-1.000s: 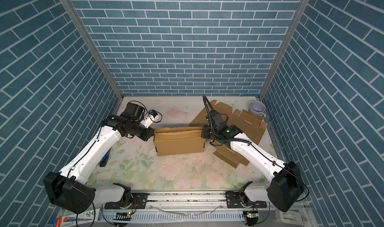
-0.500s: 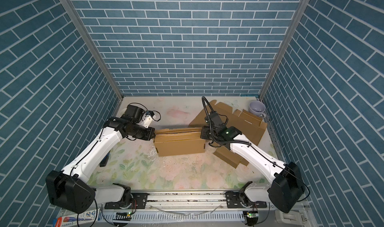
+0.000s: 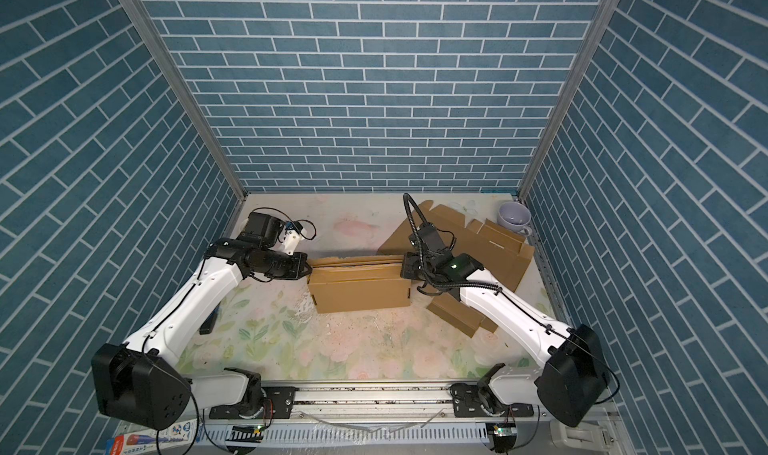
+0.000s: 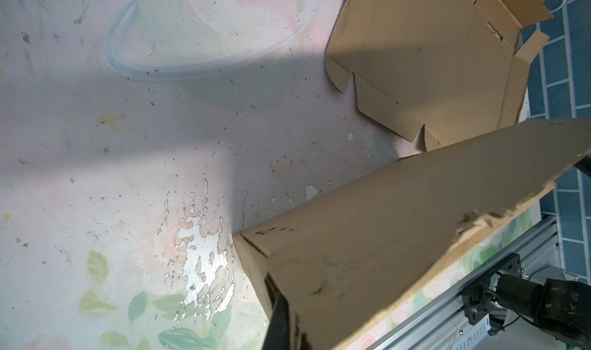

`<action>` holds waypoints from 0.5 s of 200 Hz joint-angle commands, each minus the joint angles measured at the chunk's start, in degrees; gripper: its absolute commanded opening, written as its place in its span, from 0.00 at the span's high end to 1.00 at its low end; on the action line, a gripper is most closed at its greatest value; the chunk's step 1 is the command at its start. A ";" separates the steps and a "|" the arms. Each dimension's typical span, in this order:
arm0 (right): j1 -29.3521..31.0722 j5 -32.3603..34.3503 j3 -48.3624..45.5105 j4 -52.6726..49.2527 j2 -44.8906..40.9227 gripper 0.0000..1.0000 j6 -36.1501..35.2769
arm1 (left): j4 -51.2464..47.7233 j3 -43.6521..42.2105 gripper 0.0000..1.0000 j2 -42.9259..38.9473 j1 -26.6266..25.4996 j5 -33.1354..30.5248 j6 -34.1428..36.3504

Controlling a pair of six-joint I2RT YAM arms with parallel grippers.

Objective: Fold the paper box

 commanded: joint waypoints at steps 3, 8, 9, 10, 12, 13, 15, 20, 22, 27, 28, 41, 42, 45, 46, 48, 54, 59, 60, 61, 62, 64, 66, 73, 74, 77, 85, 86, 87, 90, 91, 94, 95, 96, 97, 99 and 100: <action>1.02 -1.75 -3.03 -6.39 1.57 1.00 2.03 | -0.45 -0.93 1.00 -1.24 0.61 0.87 -0.81; 1.02 -1.78 -2.99 -6.39 1.50 1.00 2.08 | -0.51 -1.23 1.00 -1.10 0.61 0.22 -0.88; 1.02 -1.79 -2.99 -6.38 1.49 1.00 2.08 | -0.51 -1.34 1.00 -1.07 0.65 0.14 -0.92; 1.02 -1.75 -2.99 -6.38 1.49 1.00 2.08 | -0.51 -1.43 1.00 -1.01 0.62 0.05 -0.94; 1.02 -1.72 -3.01 -6.31 1.49 1.00 2.17 | -0.51 -1.68 1.00 -0.97 0.70 -0.10 -1.02; 1.02 -1.76 -3.00 -6.30 1.48 1.00 2.17 | -0.47 -1.78 1.00 -0.96 0.65 -0.20 -1.08; 1.02 -1.70 -3.01 -6.29 1.46 1.00 2.17 | -0.37 -2.01 1.00 -0.89 0.61 -0.25 -1.19; 1.05 -1.78 -2.99 -6.25 1.32 1.00 2.25 | 0.02 -2.73 1.00 -0.82 0.66 -0.30 -1.58; 1.07 -1.80 -3.05 -6.21 1.31 1.00 2.25 | 0.26 -3.10 1.00 -0.86 0.66 -0.23 -1.71; 1.08 -1.88 -2.99 -6.17 1.24 1.00 2.25 | 0.88 -3.96 1.00 -0.87 0.69 -0.27 -2.13; 1.14 -1.88 -2.99 -6.14 1.23 1.00 2.30 | 1.02 -4.15 1.00 -0.87 0.69 -0.28 -2.29; 1.07 -2.68 -3.22 -5.32 0.93 1.00 2.43 | 2.41 -6.01 1.00 -1.34 0.62 -1.52 -3.22; 1.05 -2.86 -3.28 -5.23 0.90 1.00 2.43 | 2.44 -6.14 1.00 -1.41 0.61 -1.57 -3.23; 1.01 -3.36 -3.37 -4.85 0.73 1.00 2.43 | 2.74 -6.37 1.00 -1.54 0.65 -1.76 -3.24; 1.06 -3.46 -3.44 -4.69 0.71 1.00 2.43 | 2.78 -6.46 1.00 -1.60 0.67 -1.78 -3.29; 1.03 -3.82 -3.52 -4.42 0.59 1.00 2.43 | 2.93 -6.63 1.00 -1.64 0.64 -1.90 -3.32; 1.05 -5.10 -3.64 -3.53 0.37 1.00 2.43 | 3.15 -7.01 1.00 -1.94 0.67 -2.39 -3.42; 1.07 -6.04 -3.57 -3.02 0.26 1.00 2.43 | 3.26 -7.21 1.00 -2.16 0.68 -2.80 -3.53; 1.04 -6.25 -3.58 -2.94 0.30 1.00 2.43 | 3.27 -7.23 1.00 -2.17 0.68 -2.91 -3.52; 1.08 -6.40 -3.55 -2.86 0.28 1.00 2.43 | 3.27 -7.28 1.00 -2.22 0.64 -3.01 -3.56; 1.05 -6.60 -3.53 -2.82 0.27 1.00 2.43 | 3.27 -7.31 1.00 -2.25 0.67 -3.06 -3.53; 0.98 -6.87 -3.38 -2.74 0.26 1.00 2.43 | 3.22 -7.33 1.00 -2.25 0.66 -3.12 -3.45; 0.92 -6.91 -3.26 -2.70 0.30 1.00 2.43 | 3.26 -7.37 1.00 -2.29 0.66 -3.20 -3.40; 0.84 -8.79 -2.80 -2.56 0.47 1.00 2.45 | 3.26 -7.50 1.00 -2.40 0.60 -3.23 -3.32; 0.84 -9.12 -2.76 -2.49 0.49 1.00 2.44 | 3.26 -7.55 1.00 -2.38 0.60 -3.30 -3.32; 0.84 -9.89 -2.65 -2.28 0.59 1.00 2.43 | 3.27 -7.63 1.00 -2.41 0.62 -3.35 -3.40; 0.48 -12.22 -2.41 -1.62 0.72 0.96 2.30 | 3.38 -7.90 1.00 -2.42 0.60 -3.39 -3.24; 0.49 -12.42 -2.35 -1.58 0.70 0.95 2.28 | 3.41 -7.92 1.00 -2.39 0.65 -3.38 -3.24; 0.40 -12.60 -2.27 -1.56 0.70 0.94 2.27 | 3.47 -7.98 1.00 -2.42 0.67 -3.33 -3.24; 0.21 -13.41 -2.17 -1.40 0.69 0.92 2.13 | 3.57 -8.11 1.00 -2.52 0.65 -3.26 -3.20; 0.17 -13.67 -2.14 -1.39 0.69 0.92 2.11 | 3.59 -8.16 1.00 -2.53 0.63 -3.23 -3.22; -0.11 -14.38 -1.98 -1.29 0.69 0.89 1.92 | 3.64 -8.33 1.00 -2.54 0.63 -3.28 -3.21; -0.20 -14.55 -1.91 -1.29 0.65 0.89 1.82 | 3.67 -8.36 1.00 -2.54 0.66 -3.24 -3.23; -0.29 -14.86 -1.92 -1.28 0.63 0.88 1.77 | 3.69 -8.37 1.00 -2.54 0.63 -3.26 -3.19; -0.38 -15.10 -1.79 -1.28 0.62 0.87 1.66 | 3.70 -8.42 1.00 -2.54 0.62 -3.23 -3.22; -0.63 -15.63 -1.72 -1.28 0.56 0.85 1.36 | 3.71 -8.51 1.00 -2.58 0.60 -3.21 -3.17; -0.73 -15.83 -1.65 -1.33 0.50 0.84 1.23 | 3.71 -8.53 1.00 -2.56 0.60 -3.20 -3.12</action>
